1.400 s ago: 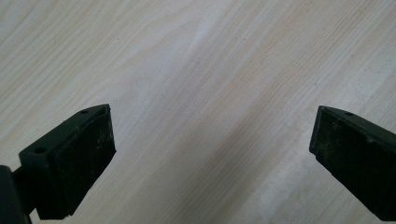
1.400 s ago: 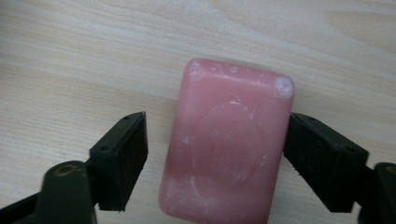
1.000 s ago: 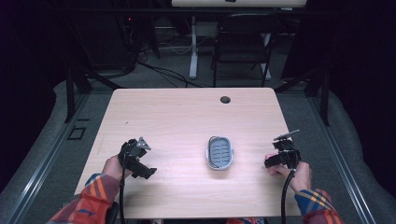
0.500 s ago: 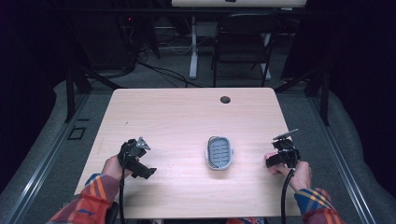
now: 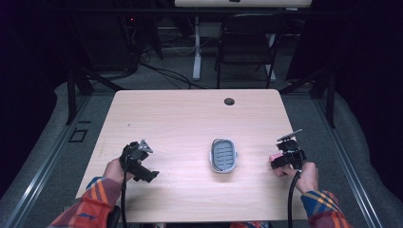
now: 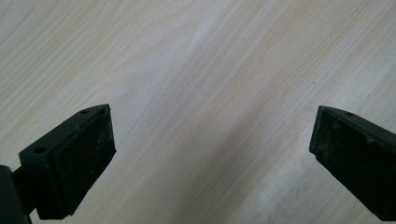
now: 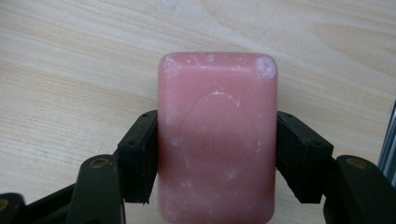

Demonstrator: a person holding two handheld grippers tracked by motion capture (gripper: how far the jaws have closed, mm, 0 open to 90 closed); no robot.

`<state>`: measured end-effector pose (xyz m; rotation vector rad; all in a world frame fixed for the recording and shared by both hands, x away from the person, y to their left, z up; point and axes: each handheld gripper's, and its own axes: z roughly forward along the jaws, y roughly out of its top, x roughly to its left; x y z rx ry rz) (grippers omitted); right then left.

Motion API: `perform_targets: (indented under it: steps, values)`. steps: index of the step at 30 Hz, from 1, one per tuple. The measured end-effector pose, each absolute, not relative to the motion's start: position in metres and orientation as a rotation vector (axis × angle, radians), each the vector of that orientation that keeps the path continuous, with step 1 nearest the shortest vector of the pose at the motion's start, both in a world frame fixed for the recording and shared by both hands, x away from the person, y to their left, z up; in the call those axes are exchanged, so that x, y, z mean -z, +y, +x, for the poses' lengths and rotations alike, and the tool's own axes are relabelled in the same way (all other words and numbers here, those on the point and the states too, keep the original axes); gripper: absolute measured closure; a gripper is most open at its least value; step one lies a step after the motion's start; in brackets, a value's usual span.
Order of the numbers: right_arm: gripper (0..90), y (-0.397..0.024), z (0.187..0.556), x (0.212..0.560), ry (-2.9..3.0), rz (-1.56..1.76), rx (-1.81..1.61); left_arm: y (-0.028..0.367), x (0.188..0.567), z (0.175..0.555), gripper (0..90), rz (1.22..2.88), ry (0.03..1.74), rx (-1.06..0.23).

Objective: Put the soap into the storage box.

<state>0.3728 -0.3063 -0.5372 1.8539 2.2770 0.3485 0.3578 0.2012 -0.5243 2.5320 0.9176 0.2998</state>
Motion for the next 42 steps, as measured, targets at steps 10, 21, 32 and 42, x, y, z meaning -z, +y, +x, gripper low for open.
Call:
perform_targets:
  steps: [10,21,32,42]
  values:
    - [37.3,-0.297,0.372,0.532,2.337,1.777,-0.319,0.200,0.524,0.356,0.1,2.539,0.891,-0.294]
    - [37.3,-0.292,0.377,0.524,2.353,1.721,-0.335,0.198,0.524,0.357,0.1,2.547,0.877,-0.290]
    - [37.4,-0.284,0.382,0.511,2.367,1.674,-0.394,0.198,0.524,0.357,0.1,2.547,0.879,-0.286]
    - [37.4,-0.276,0.386,0.505,2.385,1.655,-0.404,0.198,0.524,0.357,0.1,2.548,0.876,-0.286]
